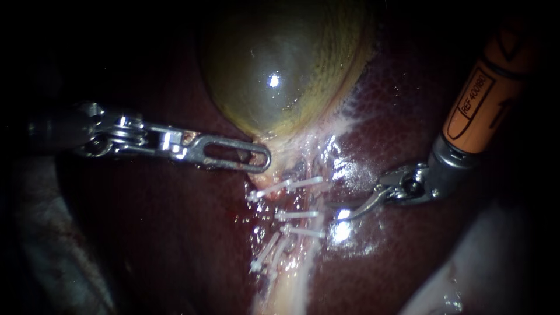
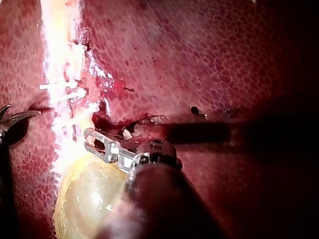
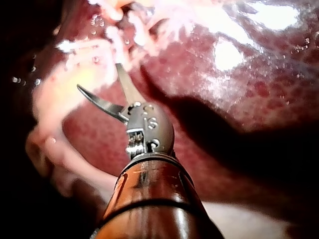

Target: Go to the cutting position right tube

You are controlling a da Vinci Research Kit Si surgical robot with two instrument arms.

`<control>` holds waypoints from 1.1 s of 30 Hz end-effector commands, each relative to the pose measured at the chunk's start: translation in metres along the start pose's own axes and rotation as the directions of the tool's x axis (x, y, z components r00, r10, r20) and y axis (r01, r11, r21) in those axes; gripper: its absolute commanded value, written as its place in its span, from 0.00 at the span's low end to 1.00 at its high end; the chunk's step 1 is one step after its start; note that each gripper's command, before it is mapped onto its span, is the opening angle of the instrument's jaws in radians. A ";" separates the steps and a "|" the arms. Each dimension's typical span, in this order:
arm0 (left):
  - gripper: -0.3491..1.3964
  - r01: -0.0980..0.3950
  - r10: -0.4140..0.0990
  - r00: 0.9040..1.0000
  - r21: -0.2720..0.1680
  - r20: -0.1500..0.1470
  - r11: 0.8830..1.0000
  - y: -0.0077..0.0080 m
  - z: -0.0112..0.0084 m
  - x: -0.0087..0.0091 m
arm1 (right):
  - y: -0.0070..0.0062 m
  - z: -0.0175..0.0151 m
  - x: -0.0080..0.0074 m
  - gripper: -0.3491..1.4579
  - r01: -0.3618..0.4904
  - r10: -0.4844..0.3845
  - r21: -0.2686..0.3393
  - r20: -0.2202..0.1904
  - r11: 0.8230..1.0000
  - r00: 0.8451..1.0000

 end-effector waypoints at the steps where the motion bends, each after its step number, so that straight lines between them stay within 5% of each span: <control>1: 0.00 0.000 0.000 1.000 0.000 0.000 1.000 0.0000 0.0000 0.0000 | 0.0000 0.0000 0.0000 0.78 0.000 0.000 0.001 0.000 1.000 1.000; 19: 0.00 0.000 0.000 1.000 -0.004 0.001 1.000 0.0002 -0.0006 -0.0001 | 0.0001 0.0002 0.0001 0.78 -0.001 0.001 -0.001 -0.001 1.000 1.000; 33: 0.00 0.007 -0.007 1.000 -0.015 0.003 1.000 0.0017 -0.0042 -0.0003 | 0.0004 0.0010 0.0004 0.79 -0.002 0.002 -0.004 -0.004 1.000 1.000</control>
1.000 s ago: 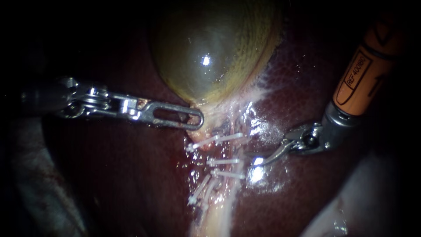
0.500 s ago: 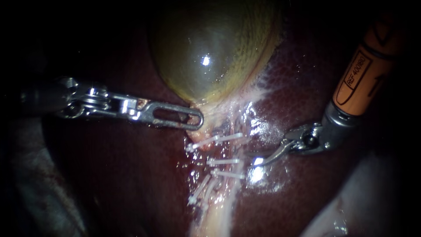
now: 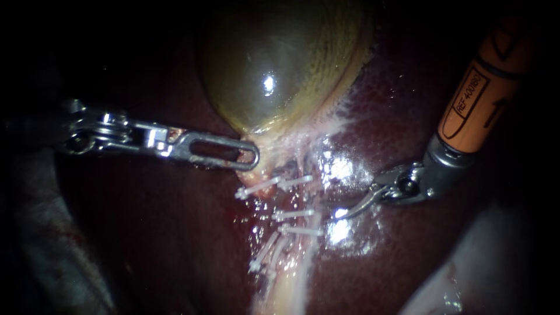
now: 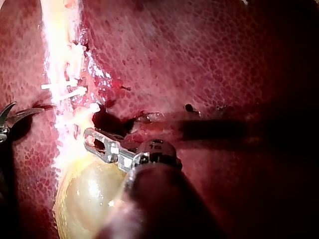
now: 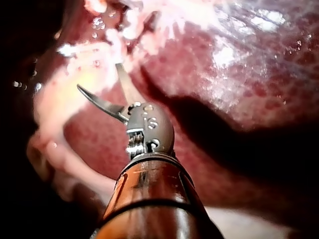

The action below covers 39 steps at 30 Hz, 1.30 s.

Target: Go to the cutting position right tube

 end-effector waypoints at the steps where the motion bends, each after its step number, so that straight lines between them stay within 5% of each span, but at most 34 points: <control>1: 0.00 0.002 -0.002 1.000 -0.005 -0.001 1.000 0.0002 -0.0002 0.0000 | 0.0000 0.0001 0.0000 0.80 0.000 0.000 0.000 0.000 1.000 1.000; 11: 0.00 0.008 -0.008 1.000 -0.013 -0.002 1.000 0.0022 -0.0016 -0.0007 | 0.0008 0.0008 0.0004 0.82 -0.002 0.002 -0.004 -0.004 1.000 1.000; 39: 0.00 0.011 -0.011 1.000 -0.015 -0.010 1.000 0.0037 -0.0020 -0.0018 | 0.0028 0.0048 0.0015 0.85 0.027 -0.027 -0.023 -0.018 0.999 0.999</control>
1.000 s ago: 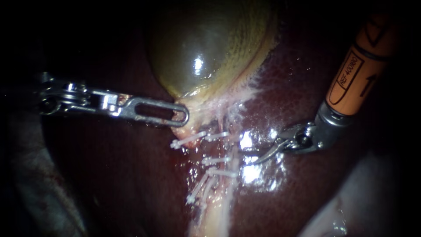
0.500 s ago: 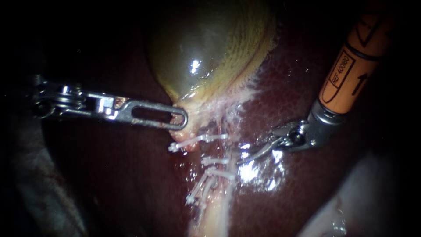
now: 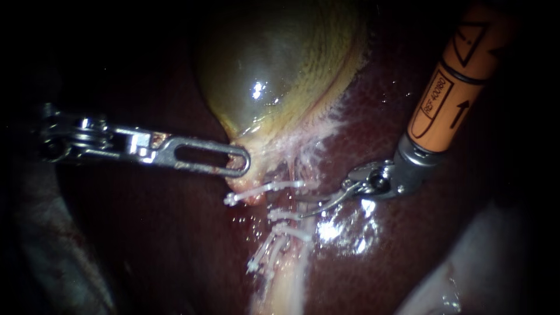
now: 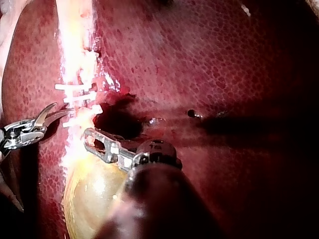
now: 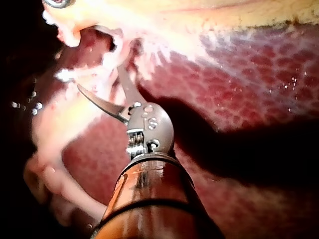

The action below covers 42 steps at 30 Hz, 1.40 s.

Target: Go to the cutting position right tube

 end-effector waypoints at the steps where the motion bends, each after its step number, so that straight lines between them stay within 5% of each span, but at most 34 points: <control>1: 0.00 0.000 0.000 1.000 -0.001 0.000 1.000 0.0000 0.0000 0.0000 | 0.0001 0.0001 0.0000 0.85 0.002 -0.002 -0.001 -0.001 1.000 1.000; 42: 0.00 0.001 -0.001 1.000 -0.002 -0.003 1.000 0.0006 -0.0001 -0.0004 | 0.0016 0.0040 0.0007 0.87 0.027 -0.027 -0.018 -0.013 0.999 1.000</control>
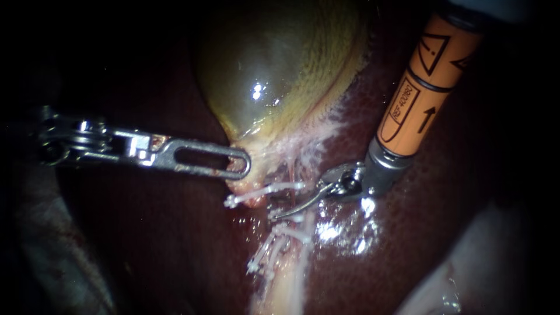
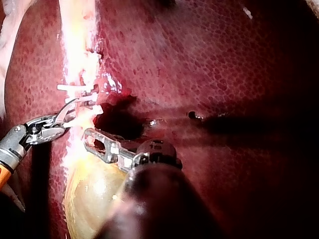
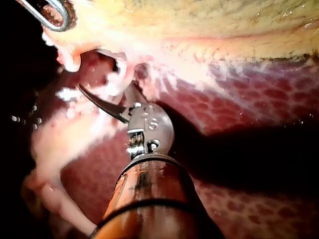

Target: Go to the cutting position right tube

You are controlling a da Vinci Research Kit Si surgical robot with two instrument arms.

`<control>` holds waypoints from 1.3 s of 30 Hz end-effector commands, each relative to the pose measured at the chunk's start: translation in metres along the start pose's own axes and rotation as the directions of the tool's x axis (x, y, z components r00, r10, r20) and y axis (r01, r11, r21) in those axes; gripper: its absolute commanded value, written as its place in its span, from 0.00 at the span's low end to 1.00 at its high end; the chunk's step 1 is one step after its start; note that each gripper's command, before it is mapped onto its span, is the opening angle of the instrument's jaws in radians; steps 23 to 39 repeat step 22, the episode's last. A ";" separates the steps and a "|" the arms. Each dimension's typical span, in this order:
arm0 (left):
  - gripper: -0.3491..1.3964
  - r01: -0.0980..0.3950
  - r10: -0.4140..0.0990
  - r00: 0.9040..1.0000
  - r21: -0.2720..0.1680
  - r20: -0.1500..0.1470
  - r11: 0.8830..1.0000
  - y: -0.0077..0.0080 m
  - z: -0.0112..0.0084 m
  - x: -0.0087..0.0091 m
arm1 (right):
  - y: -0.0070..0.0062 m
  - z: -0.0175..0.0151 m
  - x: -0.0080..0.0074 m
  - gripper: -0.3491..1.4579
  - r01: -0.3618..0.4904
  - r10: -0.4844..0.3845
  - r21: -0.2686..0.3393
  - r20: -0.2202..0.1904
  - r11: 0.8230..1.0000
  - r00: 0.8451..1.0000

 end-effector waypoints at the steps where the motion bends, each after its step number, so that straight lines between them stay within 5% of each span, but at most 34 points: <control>1: 0.00 0.000 0.000 1.000 0.000 0.000 1.000 0.0000 0.0000 0.0000 | 0.0000 0.0000 0.0000 0.87 0.001 -0.001 0.000 0.000 1.000 1.000; 39: 0.00 -0.001 0.001 1.000 0.000 0.000 1.000 -0.0001 0.0000 0.0000 | 0.0000 0.0000 0.0000 0.87 0.001 -0.001 0.000 0.000 1.000 1.000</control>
